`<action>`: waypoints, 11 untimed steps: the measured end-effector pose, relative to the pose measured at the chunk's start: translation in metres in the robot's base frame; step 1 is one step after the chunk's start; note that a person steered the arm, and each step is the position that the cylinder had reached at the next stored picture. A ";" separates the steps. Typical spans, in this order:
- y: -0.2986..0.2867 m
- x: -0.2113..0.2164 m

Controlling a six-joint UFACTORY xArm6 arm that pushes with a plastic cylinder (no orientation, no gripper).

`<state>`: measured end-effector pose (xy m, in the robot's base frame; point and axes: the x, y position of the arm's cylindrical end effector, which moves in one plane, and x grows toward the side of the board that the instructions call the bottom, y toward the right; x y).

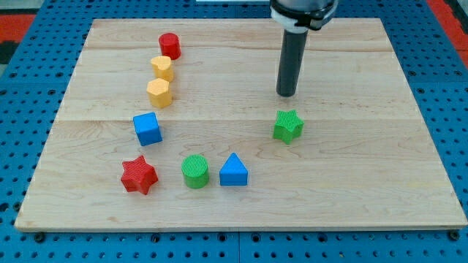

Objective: Push the green star towards the bottom center

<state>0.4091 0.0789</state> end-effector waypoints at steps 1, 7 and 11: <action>0.027 0.071; 0.014 0.093; -0.020 0.097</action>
